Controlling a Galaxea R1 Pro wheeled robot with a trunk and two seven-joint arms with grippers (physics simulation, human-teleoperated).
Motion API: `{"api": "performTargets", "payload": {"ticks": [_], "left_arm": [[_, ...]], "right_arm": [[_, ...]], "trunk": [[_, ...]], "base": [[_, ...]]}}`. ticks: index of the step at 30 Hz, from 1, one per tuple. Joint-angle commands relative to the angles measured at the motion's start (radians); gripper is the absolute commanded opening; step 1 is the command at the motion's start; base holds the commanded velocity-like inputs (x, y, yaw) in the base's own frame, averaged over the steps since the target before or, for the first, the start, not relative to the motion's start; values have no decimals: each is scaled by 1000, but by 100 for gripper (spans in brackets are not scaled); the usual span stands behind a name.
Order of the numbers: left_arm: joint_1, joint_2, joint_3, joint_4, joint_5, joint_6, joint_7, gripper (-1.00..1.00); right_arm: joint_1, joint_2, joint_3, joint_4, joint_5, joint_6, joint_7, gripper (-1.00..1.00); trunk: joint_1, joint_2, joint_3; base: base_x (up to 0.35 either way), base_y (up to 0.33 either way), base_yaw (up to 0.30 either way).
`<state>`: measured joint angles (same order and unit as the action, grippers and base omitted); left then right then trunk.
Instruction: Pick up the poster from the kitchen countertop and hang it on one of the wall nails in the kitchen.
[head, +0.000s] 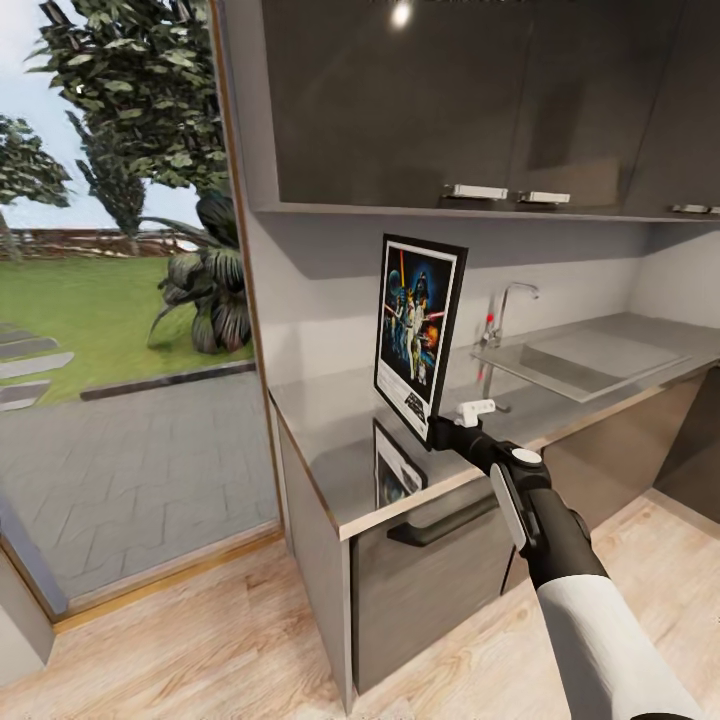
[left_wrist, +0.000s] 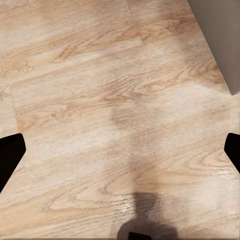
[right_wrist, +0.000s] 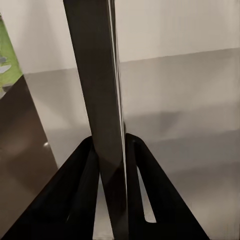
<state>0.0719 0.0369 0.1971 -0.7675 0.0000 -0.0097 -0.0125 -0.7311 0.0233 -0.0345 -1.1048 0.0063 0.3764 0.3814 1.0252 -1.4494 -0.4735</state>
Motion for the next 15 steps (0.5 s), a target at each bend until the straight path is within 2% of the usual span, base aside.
{"api": "performTargets", "payload": {"ticks": [1, 7, 15], "left_arm": [[0, 0, 1, -1, 0, -1, -1, 100], [0, 0, 1, -1, 0, -1, -1, 100], [0, 0, 1, -1, 0, -1, -1, 100]], "right_arm": [[-1, 1, -4, -1, -2, 7, 8, -100], [-1, 1, -4, -1, -2, 6, 8, -100], [-1, 1, -3, -1, -2, 7, 9, -100]], "trunk": [[0, -1, -1], [0, -1, -1], [0, -1, -1]], "base": [[-72, 0, 0], [-69, 0, 0], [-272, 0, 0]]}}
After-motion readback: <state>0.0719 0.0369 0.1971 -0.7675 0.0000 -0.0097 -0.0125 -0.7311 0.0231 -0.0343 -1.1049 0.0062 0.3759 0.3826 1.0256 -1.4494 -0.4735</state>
